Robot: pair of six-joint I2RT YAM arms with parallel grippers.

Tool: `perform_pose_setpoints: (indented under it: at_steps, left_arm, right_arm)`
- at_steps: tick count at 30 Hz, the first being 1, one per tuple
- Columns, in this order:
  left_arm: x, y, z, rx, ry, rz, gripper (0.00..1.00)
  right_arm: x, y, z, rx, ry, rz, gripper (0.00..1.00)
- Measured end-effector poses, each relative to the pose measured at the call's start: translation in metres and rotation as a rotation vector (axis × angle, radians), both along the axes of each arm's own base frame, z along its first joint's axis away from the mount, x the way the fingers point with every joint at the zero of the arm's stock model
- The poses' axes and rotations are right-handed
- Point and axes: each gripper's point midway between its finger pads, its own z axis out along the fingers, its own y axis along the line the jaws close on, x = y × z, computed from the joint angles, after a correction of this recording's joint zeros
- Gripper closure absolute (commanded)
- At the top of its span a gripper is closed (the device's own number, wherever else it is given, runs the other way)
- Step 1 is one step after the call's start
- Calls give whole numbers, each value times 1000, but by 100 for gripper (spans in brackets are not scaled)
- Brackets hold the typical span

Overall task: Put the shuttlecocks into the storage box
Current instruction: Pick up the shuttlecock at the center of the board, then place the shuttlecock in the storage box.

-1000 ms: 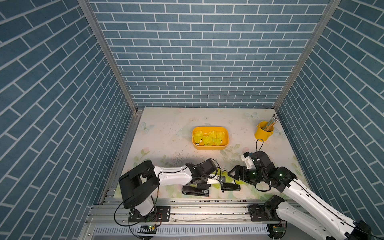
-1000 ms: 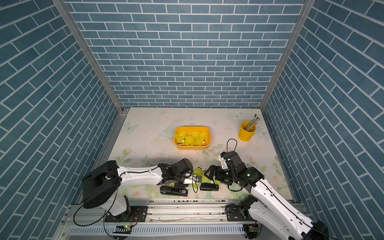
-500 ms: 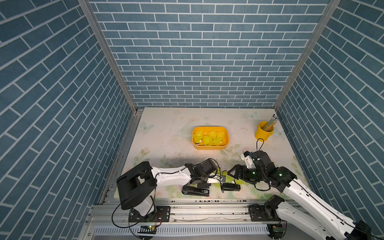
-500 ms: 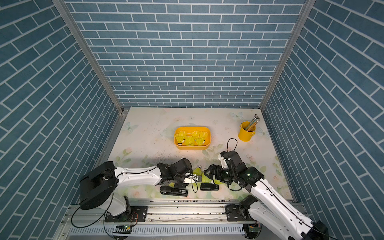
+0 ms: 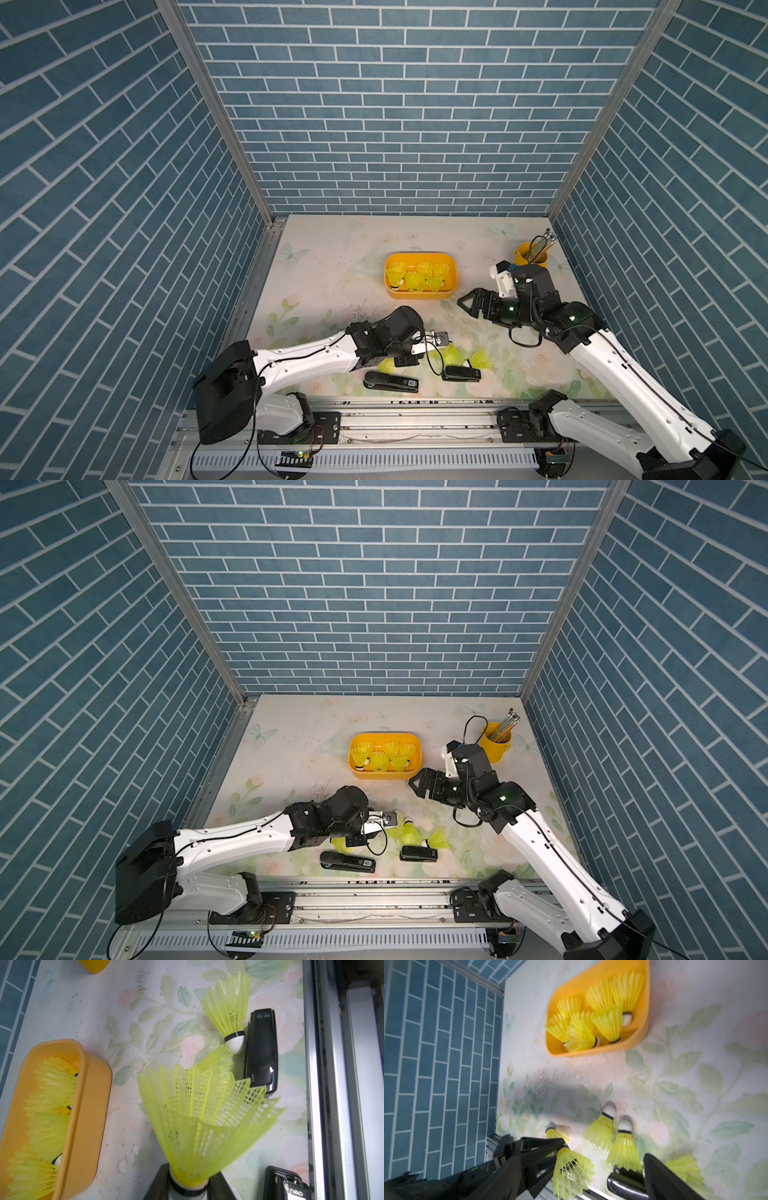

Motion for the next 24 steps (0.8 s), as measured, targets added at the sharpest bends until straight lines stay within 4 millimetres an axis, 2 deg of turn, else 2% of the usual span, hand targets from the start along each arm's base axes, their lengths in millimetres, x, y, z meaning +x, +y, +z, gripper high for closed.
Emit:
perform_pose_setpoints:
  at_steps: [3,8,14,19,24]
  left_arm:
    - [16,2,13,-51,24,61,83]
    - [60,11,43,-173,65,218,82]
    - [130,28,73,-340,159,475,80]
    - [187,43,79,-453,276,695,78]
    - [224,60,72,-516,372,870,77]
  right_arm:
    - [21,-7,20,-5,-54,-36,6]
    - [49,-11,29,-16,-77,-62,6]
    - [79,12,28,-3,-77,17,7]
    - [103,29,22,-6,-77,74,8]
    - [122,41,13,-8,-83,102,8]
